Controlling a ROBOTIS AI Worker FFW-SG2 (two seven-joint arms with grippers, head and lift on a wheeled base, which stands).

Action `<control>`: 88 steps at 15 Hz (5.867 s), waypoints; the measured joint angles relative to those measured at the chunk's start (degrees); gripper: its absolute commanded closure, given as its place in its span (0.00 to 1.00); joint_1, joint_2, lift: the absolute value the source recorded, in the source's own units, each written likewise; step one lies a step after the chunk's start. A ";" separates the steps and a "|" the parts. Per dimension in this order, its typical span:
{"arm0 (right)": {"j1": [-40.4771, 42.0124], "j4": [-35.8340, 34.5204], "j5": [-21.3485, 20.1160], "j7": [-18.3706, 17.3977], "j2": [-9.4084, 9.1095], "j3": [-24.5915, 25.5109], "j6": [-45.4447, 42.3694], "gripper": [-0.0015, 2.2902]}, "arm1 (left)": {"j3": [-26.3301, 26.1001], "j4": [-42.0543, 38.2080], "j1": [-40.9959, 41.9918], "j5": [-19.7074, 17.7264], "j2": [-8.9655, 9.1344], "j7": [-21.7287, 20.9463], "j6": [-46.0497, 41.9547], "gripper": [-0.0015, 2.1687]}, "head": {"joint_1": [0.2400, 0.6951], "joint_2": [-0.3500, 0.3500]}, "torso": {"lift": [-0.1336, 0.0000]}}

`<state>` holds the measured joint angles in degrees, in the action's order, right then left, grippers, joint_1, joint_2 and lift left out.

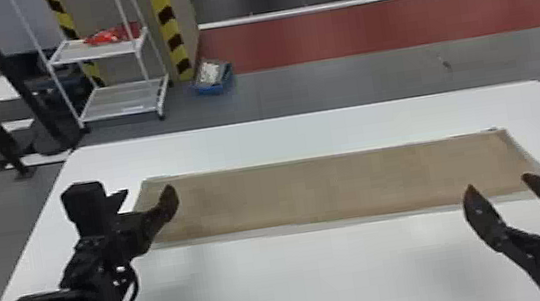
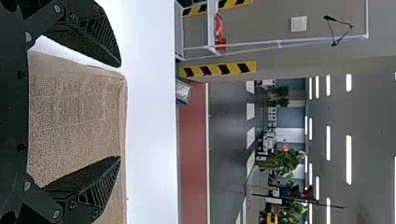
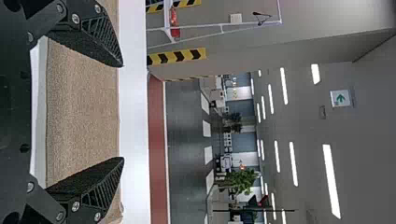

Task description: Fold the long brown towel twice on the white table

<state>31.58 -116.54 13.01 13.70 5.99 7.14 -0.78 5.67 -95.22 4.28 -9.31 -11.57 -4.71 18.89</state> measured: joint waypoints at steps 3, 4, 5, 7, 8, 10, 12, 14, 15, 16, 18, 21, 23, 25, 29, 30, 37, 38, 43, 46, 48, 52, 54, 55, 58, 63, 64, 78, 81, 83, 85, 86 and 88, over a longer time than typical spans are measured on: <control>0.16 0.00 0.11 0.01 0.15 -0.04 -0.30 0.09 | 0.04 2.69 -1.76 -0.06 -0.40 -0.14 1.45 0.10 | 1.00 0.63 | 0.08; 0.17 0.03 0.10 0.01 0.16 -0.11 -0.30 0.09 | 0.07 3.42 -2.14 -0.09 -0.65 -0.19 1.59 0.10 | 1.00 0.63 | 0.08; 0.18 0.07 0.09 0.01 0.16 -0.21 -0.31 0.09 | 0.27 4.16 -2.45 -0.12 -0.91 -0.23 1.67 0.10 | 1.00 0.64 | 0.08; 0.18 0.16 0.10 0.01 0.17 -0.27 -0.31 0.09 | 1.08 5.51 -2.96 -0.39 -1.16 -0.51 1.71 0.10 | 1.00 0.66 | 0.08; 0.17 0.21 0.14 0.01 0.17 -0.28 -0.30 0.09 | 1.32 6.08 -3.22 -0.51 -1.24 -0.56 1.70 0.14 | 1.00 0.66 | 0.08; 0.16 0.33 0.24 0.01 0.17 -0.28 -0.29 0.09 | 1.51 7.43 -3.89 -0.58 -1.54 -0.66 1.69 0.14 | 1.00 0.68 | 0.08; 0.16 0.55 0.26 0.01 0.17 -0.28 -0.30 0.09 | 1.53 8.70 -4.50 -0.48 -1.73 -1.55 1.65 0.14 | 1.00 0.68 | 0.08; 0.23 0.61 0.32 0.01 0.22 -0.26 -0.31 0.09 | 1.53 9.73 -5.12 -0.32 -1.90 -1.73 1.72 0.16 | 1.00 0.68 | 0.08; 0.29 0.61 0.35 0.01 0.24 -0.23 -0.37 0.09 | 1.53 10.05 -5.36 -0.24 -2.10 -1.72 1.77 0.16 | 1.00 0.68 | 0.08; 0.35 0.61 0.36 0.01 0.25 -0.21 -0.44 0.09 | 1.53 10.27 -5.55 -0.24 -2.44 -1.73 1.80 0.19 | 1.00 0.69 | 0.08; 0.47 0.62 0.37 0.01 0.25 -0.20 -0.48 0.09 | 1.56 10.40 -5.71 -0.33 -2.98 -1.88 2.61 0.19 | 1.00 0.70 | 0.08; 0.43 0.62 0.29 0.01 0.25 -0.29 -0.49 0.09 | 1.62 10.40 -5.92 -0.13 -3.11 -3.07 4.46 0.19 | 1.00 0.70 | 0.08; 0.44 0.62 0.28 0.01 0.25 -0.38 -0.49 0.09 | 1.62 10.40 -6.23 0.14 -3.12 -3.68 5.98 0.24 | 1.00 0.69 | 0.08; 0.49 0.62 0.34 0.01 0.25 -0.37 -0.49 0.09 | 1.70 10.40 -6.30 0.20 -3.12 -4.64 6.35 0.38 | 1.00 0.69 | 0.08; 0.50 0.62 0.37 0.01 0.25 -0.37 -0.49 0.09 | 2.20 8.80 -5.70 -0.23 -2.98 -5.21 6.34 0.80 | 1.00 0.69 | 0.08; 0.50 0.61 0.41 0.01 0.25 -0.37 -0.49 0.09 | 2.27 7.38 -5.05 -0.23 -2.95 -5.24 6.29 0.80 | 1.00 0.68 | 0.08; -0.43 0.62 0.24 -0.01 0.41 -0.30 -0.10 0.09 | 3.80 -13.98 1.28 -2.66 -1.54 -3.89 15.32 0.80 | 1.00 0.62 | 0.08; -1.15 0.77 -0.10 -0.06 0.47 -0.20 0.43 0.09 | 3.83 -17.58 1.61 -3.99 -1.08 -3.90 19.45 0.80 | 1.00 0.61 | 0.08; -9.65 7.23 -3.20 0.29 0.85 -1.16 1.96 0.17 | 4.84 -30.29 1.45 -17.78 -0.14 -2.98 32.59 0.80 | 1.00 0.49 | 0.08; -14.59 12.75 -5.14 -0.09 0.83 -4.04 1.54 0.28 | 7.68 -35.76 -2.31 -29.12 -0.15 2.02 42.88 0.80 | 1.00 0.48 | 0.08; -17.17 15.08 -6.51 1.08 0.91 -6.45 1.68 0.75 | 9.58 -37.26 -5.00 -36.48 -0.22 4.09 45.84 0.80 | 1.00 0.50 | 0.08; -23.29 20.05 -9.38 4.05 0.93 -13.40 6.23 0.85 | 11.66 -38.26 -9.19 -45.10 -0.71 6.91 47.64 0.80 | 0.96 0.58 | 0.08; -26.57 23.63 -10.37 3.90 0.43 -17.79 7.92 0.85 | 11.23 -39.48 -9.71 -45.71 -0.72 7.79 47.86 0.80 | 0.96 0.62 | 0.08; -28.12 25.41 -10.77 3.87 -0.10 -20.22 8.38 0.85 | 10.64 -40.44 -9.73 -45.35 -0.68 8.55 47.90 0.80 | 0.96 0.67 | 0.08; -30.66 27.85 -11.61 3.55 -2.06 -23.52 10.63 0.85 | 9.56 -42.17 -9.53 -44.69 -0.75 9.01 48.03 0.80 | 0.97 0.72 | 0.08; -35.19 32.04 -9.63 8.12 -3.98 -25.70 15.45 0.85 | 9.30 -43.31 -9.16 -44.61 -0.98 9.01 48.05 0.80 | 0.98 0.78 | 0.08; -35.80 32.55 -8.82 9.64 -4.38 -26.16 15.53 0.85 | 9.24 -43.34 -9.09 -44.31 -1.04 9.00 48.09 0.80 | 0.97 0.79 | 0.08; -40.01 35.63 -1.53 20.82 -5.99 -28.45 18.46 0.75 | 6.86 -42.67 -9.66 -40.36 -0.62 9.36 48.04 0.80 | 0.95 0.90 | 0.08; -33.85 28.61 -2.38 19.78 -5.33 -23.62 13.21 0.10 | 5.26 -42.68 -9.00 -38.70 -0.36 9.36 48.04 0.80 | 0.93 0.83 | 0.08; -30.20 23.38 -4.13 17.28 -2.65 -20.28 11.77 0.00 | 1.98 -42.66 -8.64 -34.82 0.67 9.42 48.00 0.80 | 0.95 0.74 | 0.08; -26.40 19.57 -4.40 14.61 -0.92 -14.73 10.80 0.01 | -2.92 -41.97 -8.27 -29.66 2.24 10.13 47.67 0.80 | 0.97 0.63 | 0.08; -24.54 18.54 -4.13 12.60 -0.72 -11.46 9.44 0.02 | -6.05 -41.18 -8.18 -26.78 2.72 10.88 46.79 0.80 | 0.99 0.56 | 0.08; -21.47 17.96 -2.90 10.77 -0.64 -5.29 4.51 0.02 | -12.17 -39.05 -8.15 -21.35 3.47 12.71 43.61 0.80 | 0.99 0.38 | 0.08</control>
<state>10.11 -98.58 10.10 24.47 5.35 1.85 3.73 -6.50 -134.27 -3.87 -30.66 -8.10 8.01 62.50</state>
